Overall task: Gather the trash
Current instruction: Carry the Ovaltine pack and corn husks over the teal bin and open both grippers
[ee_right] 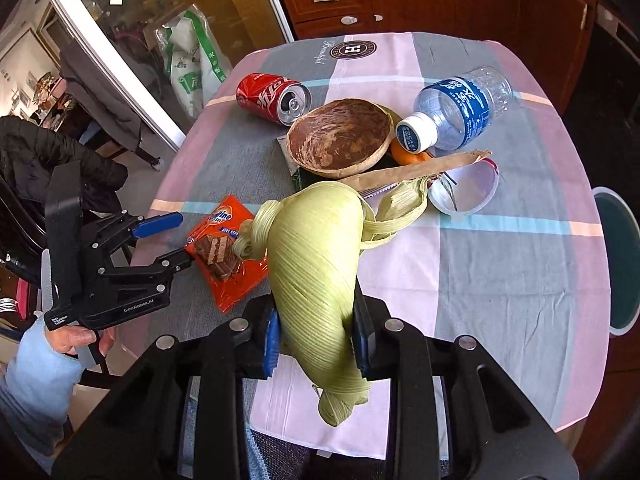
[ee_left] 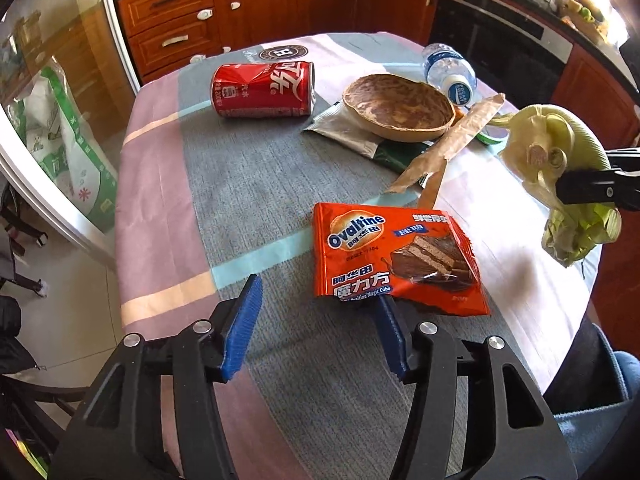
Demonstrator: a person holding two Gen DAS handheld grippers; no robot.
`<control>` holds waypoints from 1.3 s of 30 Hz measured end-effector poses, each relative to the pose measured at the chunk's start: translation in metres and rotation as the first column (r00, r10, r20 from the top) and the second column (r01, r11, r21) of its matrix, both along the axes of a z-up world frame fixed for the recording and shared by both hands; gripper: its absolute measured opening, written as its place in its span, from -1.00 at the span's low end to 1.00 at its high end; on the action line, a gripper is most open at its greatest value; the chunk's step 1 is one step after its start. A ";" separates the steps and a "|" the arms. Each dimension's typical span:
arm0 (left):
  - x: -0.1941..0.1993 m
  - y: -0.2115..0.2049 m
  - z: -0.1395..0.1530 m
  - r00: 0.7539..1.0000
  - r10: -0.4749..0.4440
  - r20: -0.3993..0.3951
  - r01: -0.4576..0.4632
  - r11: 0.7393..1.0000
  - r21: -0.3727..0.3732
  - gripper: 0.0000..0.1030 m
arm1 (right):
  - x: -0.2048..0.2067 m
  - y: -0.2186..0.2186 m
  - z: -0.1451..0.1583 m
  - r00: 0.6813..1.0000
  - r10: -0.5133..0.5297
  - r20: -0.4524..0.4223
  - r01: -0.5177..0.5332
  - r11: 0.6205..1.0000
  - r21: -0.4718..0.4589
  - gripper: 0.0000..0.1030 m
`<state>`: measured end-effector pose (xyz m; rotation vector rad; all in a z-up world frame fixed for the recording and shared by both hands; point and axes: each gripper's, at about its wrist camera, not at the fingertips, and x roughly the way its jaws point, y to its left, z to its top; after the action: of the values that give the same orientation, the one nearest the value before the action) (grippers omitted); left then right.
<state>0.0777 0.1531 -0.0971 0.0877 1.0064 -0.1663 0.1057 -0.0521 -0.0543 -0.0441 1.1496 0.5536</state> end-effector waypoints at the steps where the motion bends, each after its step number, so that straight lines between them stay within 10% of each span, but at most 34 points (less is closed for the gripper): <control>1: 0.002 -0.002 -0.002 1.000 -0.006 0.001 0.006 1.000 -0.004 0.09 | 0.000 -0.001 -0.001 1.000 -0.006 -0.003 0.006 1.000 0.002 -0.47; 4: 0.003 -0.011 -0.003 0.999 -0.040 0.032 0.040 0.999 -0.015 0.09 | 0.001 -0.004 -0.004 1.000 -0.026 -0.008 0.026 1.000 0.007 -0.47; 8: -0.001 -0.026 0.003 0.995 -0.080 0.055 0.082 0.996 -0.041 -0.79 | -0.001 -0.005 -0.006 0.999 -0.036 -0.013 0.036 0.999 0.010 -0.47; 30: -0.028 -0.069 0.124 0.972 -0.053 0.227 0.071 0.995 -0.071 -0.84 | -0.017 -0.067 0.110 0.977 -0.100 0.190 0.056 0.974 0.221 -0.47; 39: -0.023 -0.089 0.119 0.977 -0.064 0.204 0.085 0.992 -0.093 -0.84 | -0.008 -0.093 0.091 0.977 -0.145 0.156 0.108 0.968 0.226 -0.47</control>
<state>0.0545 0.0640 0.0222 0.0485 0.7926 -0.2716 0.0978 -0.1453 0.0369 0.1660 0.9124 0.5467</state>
